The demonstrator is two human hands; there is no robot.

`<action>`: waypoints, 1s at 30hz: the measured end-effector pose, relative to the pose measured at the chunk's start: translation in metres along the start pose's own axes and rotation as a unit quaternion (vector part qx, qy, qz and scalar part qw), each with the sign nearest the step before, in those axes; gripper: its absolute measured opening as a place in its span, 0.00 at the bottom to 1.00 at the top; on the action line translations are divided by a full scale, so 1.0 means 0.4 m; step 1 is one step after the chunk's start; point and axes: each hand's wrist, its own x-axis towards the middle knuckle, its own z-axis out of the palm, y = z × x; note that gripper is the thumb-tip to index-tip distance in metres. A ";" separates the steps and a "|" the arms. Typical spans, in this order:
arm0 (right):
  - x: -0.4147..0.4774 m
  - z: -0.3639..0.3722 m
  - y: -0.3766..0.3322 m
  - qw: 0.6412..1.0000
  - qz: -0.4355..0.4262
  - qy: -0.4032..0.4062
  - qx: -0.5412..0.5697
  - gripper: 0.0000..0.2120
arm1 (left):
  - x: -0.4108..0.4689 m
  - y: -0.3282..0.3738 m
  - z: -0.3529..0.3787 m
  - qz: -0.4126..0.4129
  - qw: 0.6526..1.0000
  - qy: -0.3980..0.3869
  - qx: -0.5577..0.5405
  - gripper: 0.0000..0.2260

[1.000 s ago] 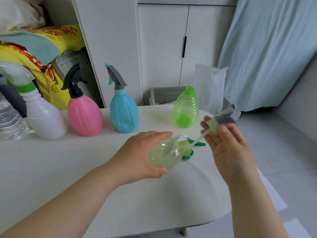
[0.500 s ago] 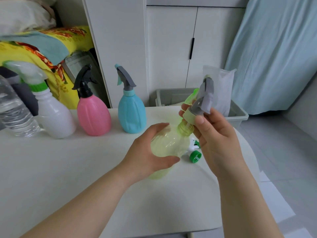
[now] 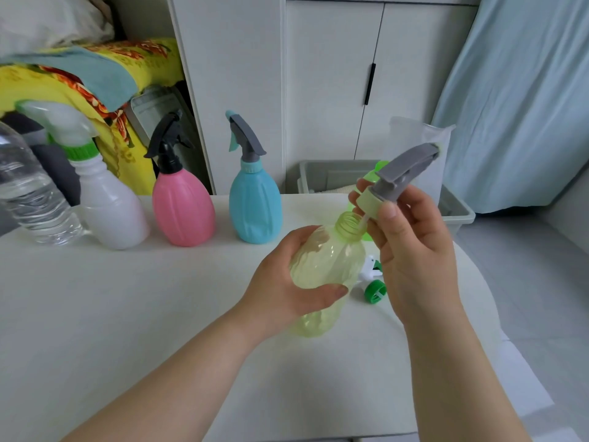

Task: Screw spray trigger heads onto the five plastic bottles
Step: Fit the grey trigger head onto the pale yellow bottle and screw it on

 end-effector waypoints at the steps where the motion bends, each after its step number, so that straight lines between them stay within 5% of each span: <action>1: 0.000 0.000 0.002 1.000 0.001 -0.003 -0.010 0.10 | 0.000 -0.002 -0.001 -0.001 1.000 0.001 -0.002 0.24; 12: -0.006 0.036 0.015 0.991 -0.044 -0.084 -0.092 0.13 | 0.003 -0.012 -0.011 -0.013 1.000 0.014 -0.004 0.23; 25: -0.026 0.074 0.041 0.973 -0.076 -0.033 -0.218 0.18 | -0.009 -0.019 -0.003 -0.030 0.999 0.042 0.007 0.31; 30: -0.035 0.081 0.052 0.958 -0.076 -0.007 -0.276 0.10 | -0.003 -0.015 0.006 -0.028 0.999 0.040 -0.002 0.26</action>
